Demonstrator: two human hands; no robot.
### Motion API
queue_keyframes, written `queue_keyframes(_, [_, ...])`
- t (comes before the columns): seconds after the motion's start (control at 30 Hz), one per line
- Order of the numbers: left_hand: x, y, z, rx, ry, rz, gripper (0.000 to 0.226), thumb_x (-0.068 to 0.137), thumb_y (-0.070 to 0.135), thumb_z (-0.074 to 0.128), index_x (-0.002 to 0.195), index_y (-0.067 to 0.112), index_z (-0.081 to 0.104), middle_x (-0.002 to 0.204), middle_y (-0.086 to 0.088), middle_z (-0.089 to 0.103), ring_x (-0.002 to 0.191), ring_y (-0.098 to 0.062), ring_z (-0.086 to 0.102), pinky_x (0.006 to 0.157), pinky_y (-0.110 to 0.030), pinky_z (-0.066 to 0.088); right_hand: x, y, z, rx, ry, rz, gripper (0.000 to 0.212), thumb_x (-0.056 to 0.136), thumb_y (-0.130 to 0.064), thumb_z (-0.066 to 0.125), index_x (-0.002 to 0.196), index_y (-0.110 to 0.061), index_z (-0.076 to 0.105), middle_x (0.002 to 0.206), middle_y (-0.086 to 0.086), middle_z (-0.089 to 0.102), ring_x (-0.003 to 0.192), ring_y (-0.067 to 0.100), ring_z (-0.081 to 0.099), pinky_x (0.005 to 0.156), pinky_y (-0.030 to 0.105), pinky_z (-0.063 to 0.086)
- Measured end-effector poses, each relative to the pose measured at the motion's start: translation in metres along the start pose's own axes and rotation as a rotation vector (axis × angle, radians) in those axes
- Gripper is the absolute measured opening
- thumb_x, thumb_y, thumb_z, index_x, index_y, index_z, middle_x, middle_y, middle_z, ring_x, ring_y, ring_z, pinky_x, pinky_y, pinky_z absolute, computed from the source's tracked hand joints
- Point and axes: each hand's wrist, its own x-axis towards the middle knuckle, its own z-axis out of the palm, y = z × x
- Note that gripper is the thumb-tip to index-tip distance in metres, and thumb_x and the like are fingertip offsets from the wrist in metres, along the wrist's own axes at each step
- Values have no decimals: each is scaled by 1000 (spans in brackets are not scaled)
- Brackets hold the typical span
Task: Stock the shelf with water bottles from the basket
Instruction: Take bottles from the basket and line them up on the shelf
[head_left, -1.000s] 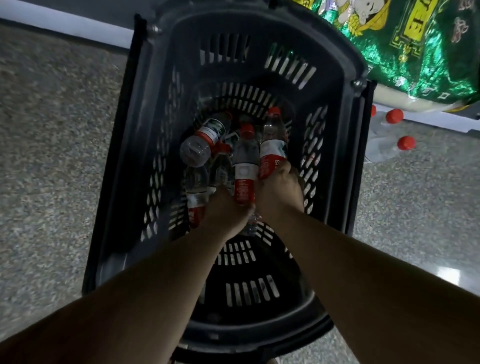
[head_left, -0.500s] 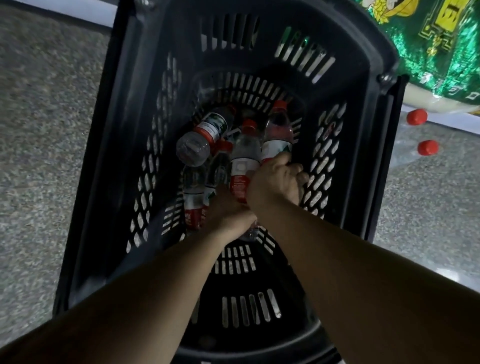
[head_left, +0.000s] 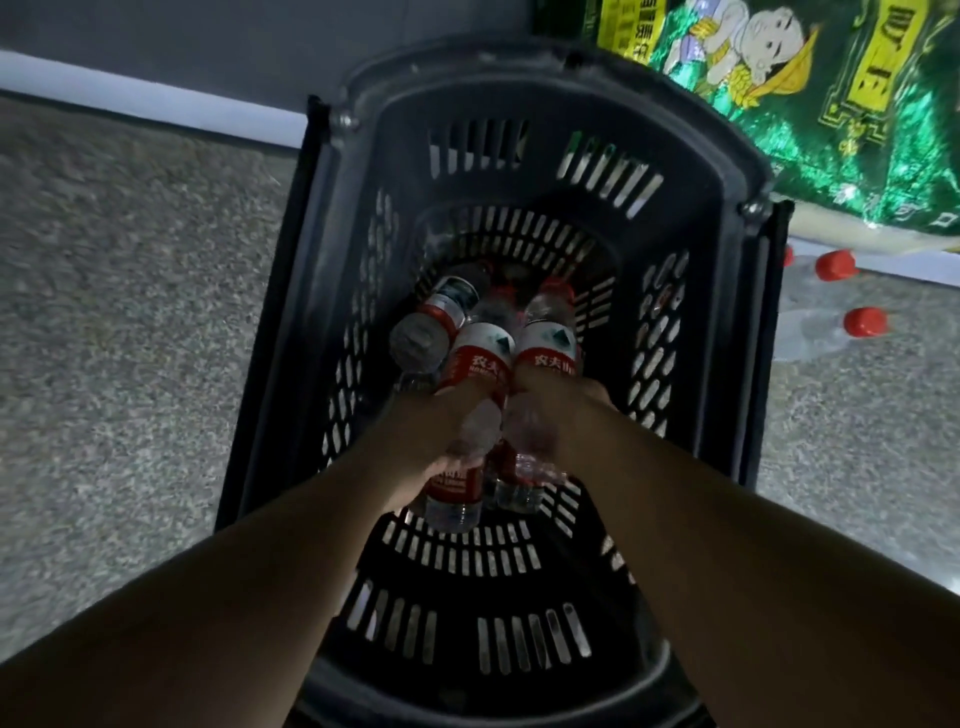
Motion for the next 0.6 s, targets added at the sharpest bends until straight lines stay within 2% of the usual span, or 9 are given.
queue_keyframes(0.07, [-14,10,0,-32,-25,22,67,73,52,77,122,10,61,115,-14,71,106,-31,68,88,-45,56,3,3,-6,63,-34,28,102,26,-40,88,120,-10,65,110,16,72,95,37,72,86,56,57])
queue_keyframes(0.13, [-35,23,0,-74,-40,51,65,78,47,75,131,16,53,119,-13,70,108,-32,68,94,-52,52,-4,2,-17,112,-67,17,105,24,-48,89,120,-14,65,108,15,73,93,39,71,89,58,55])
queue_keyframes(0.23, [-70,45,5,-106,-58,81,55,77,40,76,122,15,57,106,-13,74,99,-31,72,89,-50,55,-57,-12,-37,175,-153,-50,88,48,-53,87,123,-13,65,107,10,74,92,33,73,87,50,58])
queue_keyframes(0.3, [-101,64,13,-76,-78,95,47,76,41,72,112,13,60,93,-12,76,88,-28,74,78,-43,57,-100,-22,-53,275,-219,-69,91,48,-56,89,122,-10,64,110,15,75,94,38,74,89,57,56])
queue_keyframes(0.37, [-136,82,21,-70,-107,106,59,71,45,73,114,7,60,89,-14,74,77,-26,71,65,-36,55,-146,-33,-71,367,-312,-129,83,60,-58,87,123,-10,63,113,21,74,98,42,73,92,62,53])
queue_keyframes(0.43, [-172,101,28,-77,-134,108,74,62,50,75,117,2,60,90,-16,71,69,-24,69,59,-32,51,-190,-44,-93,439,-387,-207,55,83,-49,73,119,-8,65,109,21,75,96,39,74,93,59,53])
queue_keyframes(0.5, [-210,123,37,-92,-194,136,62,67,45,71,107,-1,63,83,-14,71,64,-22,68,60,-31,51,-232,-53,-117,525,-486,-265,37,92,-37,62,111,-5,68,100,18,77,85,32,77,85,49,53])
queue_keyframes(0.53, [-231,134,42,-111,-231,165,51,71,38,68,102,-2,64,81,-15,71,65,-23,67,64,-33,51,-253,-58,-128,568,-536,-290,37,89,-34,63,112,-4,69,101,18,77,83,31,76,83,46,52])
queue_keyframes(0.6, [-277,160,54,-130,-301,216,35,74,24,64,97,-3,66,82,-19,71,69,-27,66,71,-39,50,-295,-71,-148,625,-620,-353,56,68,-32,83,114,-3,70,107,20,74,86,32,74,83,44,55])
